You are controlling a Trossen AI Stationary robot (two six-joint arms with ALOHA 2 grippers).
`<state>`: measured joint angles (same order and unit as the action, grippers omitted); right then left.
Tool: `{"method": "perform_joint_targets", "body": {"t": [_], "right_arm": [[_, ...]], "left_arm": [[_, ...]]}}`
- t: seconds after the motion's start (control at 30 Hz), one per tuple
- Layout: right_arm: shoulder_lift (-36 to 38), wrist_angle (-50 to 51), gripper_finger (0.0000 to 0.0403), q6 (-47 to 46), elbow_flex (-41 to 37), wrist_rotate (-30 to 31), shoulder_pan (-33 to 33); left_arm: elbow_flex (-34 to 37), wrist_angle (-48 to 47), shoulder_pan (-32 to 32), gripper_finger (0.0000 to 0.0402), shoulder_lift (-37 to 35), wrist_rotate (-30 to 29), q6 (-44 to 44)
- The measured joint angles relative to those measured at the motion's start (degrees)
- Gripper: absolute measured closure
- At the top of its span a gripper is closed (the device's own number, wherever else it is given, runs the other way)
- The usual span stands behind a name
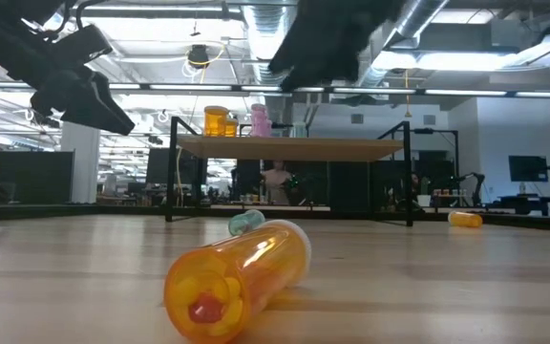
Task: Pick and place medicine bottles onto shelf by color
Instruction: Put the top small blue pill bottle aligned with other small blue pill bottle on the shelf
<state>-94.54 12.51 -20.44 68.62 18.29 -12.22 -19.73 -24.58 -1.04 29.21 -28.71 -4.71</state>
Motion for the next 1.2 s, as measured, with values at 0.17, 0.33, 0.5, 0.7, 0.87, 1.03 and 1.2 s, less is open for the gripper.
{"method": "perform_joint_targets", "body": {"t": [0.17, 0.33, 0.5, 0.7, 0.87, 1.03, 1.2], "right_arm": [[-6.1, -2.4, 0.0163, -1.5, 0.0, -0.4, 1.4], [-8.7, -3.1, 0.0163, -14.4, -0.1, -1.7, 4.9], [-10.9, -5.0, 0.0163, -17.5, -0.1, -5.9, 7.6], [-11.7, -4.6, 0.0162, -18.8, 0.0, -9.1, 8.3], [-11.7, -4.8, 0.0144, -19.6, 0.0, -9.9, 8.4], [-13.2, -5.8, 0.0099, -20.6, 0.1, -11.7, 8.2], [-14.5, -6.3, 0.0055, -23.0, 0.4, -11.7, 8.9]], "left_arm": [[0.0, 0.0, 0.0, 0.0149, 0.0, 0.1, 0.0], [0.0, -0.1, 0.0, 0.0149, 0.0, 0.1, 0.0], [0.0, -0.1, 0.0, 0.0149, 0.0, 0.0, 0.0], [0.0, -0.1, 0.0, 0.0149, 0.0, 0.0, -0.1], [0.0, -0.1, 0.0, 0.0149, 0.0, 0.0, -0.1], [0.0, -0.1, 0.0, 0.0149, 0.0, 0.0, -0.1], [0.0, -0.1, 0.0, 0.0149, 0.0, 0.0, 0.0]]}}
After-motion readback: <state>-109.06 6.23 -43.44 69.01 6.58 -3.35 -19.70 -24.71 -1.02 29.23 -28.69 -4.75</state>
